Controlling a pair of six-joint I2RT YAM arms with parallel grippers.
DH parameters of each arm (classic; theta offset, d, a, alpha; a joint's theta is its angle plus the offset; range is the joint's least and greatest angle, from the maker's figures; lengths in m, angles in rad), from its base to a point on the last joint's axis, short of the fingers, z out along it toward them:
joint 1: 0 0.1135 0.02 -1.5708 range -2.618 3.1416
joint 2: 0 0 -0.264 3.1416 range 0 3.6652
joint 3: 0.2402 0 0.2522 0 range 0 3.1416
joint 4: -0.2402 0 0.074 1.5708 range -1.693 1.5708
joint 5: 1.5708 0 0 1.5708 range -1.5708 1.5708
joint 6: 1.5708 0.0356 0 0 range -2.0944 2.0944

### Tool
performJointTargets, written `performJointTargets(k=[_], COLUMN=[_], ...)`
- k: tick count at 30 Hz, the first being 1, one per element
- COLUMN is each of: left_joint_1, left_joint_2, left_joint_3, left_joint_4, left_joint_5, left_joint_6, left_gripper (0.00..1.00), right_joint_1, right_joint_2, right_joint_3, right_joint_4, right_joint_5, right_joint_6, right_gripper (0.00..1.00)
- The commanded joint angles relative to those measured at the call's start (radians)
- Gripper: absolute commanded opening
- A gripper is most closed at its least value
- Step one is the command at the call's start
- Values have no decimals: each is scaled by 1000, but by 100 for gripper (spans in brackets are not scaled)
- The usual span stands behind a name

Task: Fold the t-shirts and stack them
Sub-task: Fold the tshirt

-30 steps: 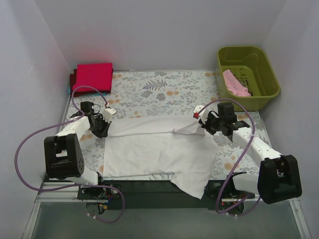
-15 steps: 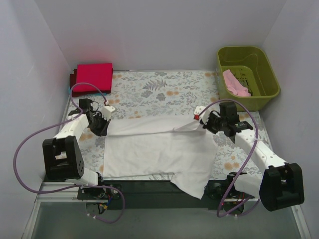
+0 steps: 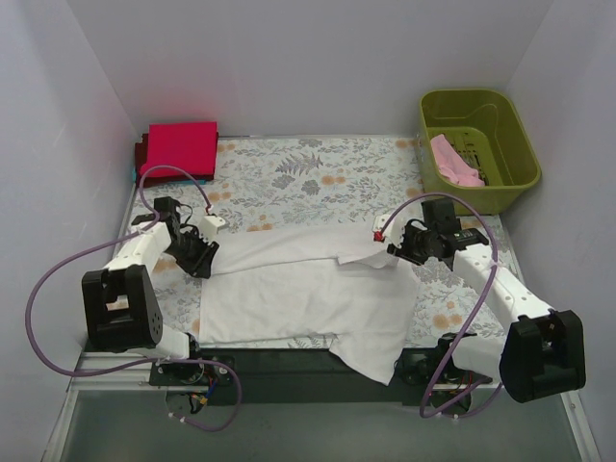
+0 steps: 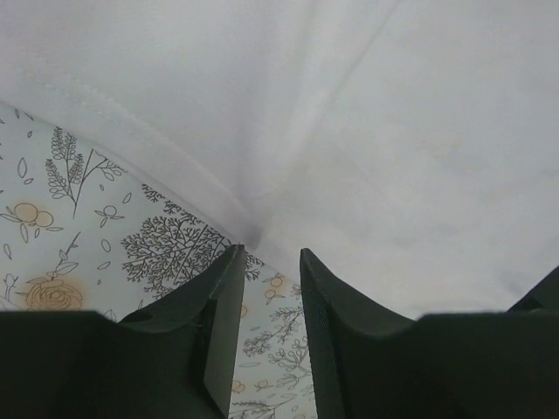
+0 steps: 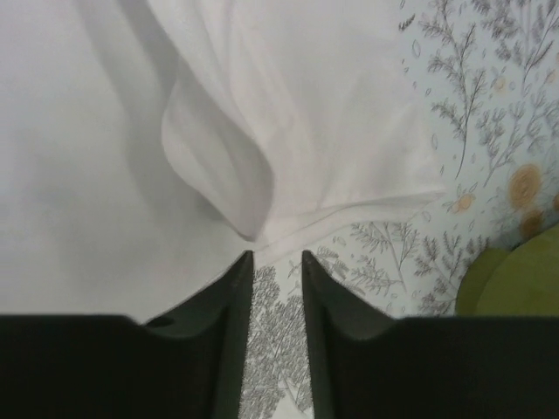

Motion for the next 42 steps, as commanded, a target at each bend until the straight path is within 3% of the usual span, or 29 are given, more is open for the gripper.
performJointTargets(k=[1,2,5,7,11,15,20,27,33,39,42], left_joint_1=[12,12,12,14,11,8,2,-1,-1,-1,-1], left_joint_2=[-71,-68,-34,-3,99,182,279,425,621,762,724], left_joint_3=[101,117,194,220,260,298,312,314,496,755,838], left_joint_4=[-110,-127,-126,-98,-17,43,89,161,183,115,42], left_joint_5=[65,86,112,126,125,108,92,-3,-62,-66,0], left_joint_6=[64,57,-1,-56,-171,-314,-396,-477,-523,-534,-493], left_gripper=[31,32,33,33,33,33,31,19,16,20,30], right_joint_1=[-5,-5,-5,-7,-2,21,28,28,28,27,27], right_joint_2=[14,12,26,73,237,441,580,747,924,1048,985], right_joint_3=[157,185,281,318,409,518,561,598,754,1022,1066], right_joint_4=[-171,-197,-248,-243,-246,-242,-209,-116,-79,-77,-125], right_joint_5=[39,27,-31,-42,-64,-30,41,186,271,298,256], right_joint_6=[-62,-56,-7,63,201,323,343,366,372,369,343], right_gripper=[43,53,57,55,35,32,30,29,31,39,55])
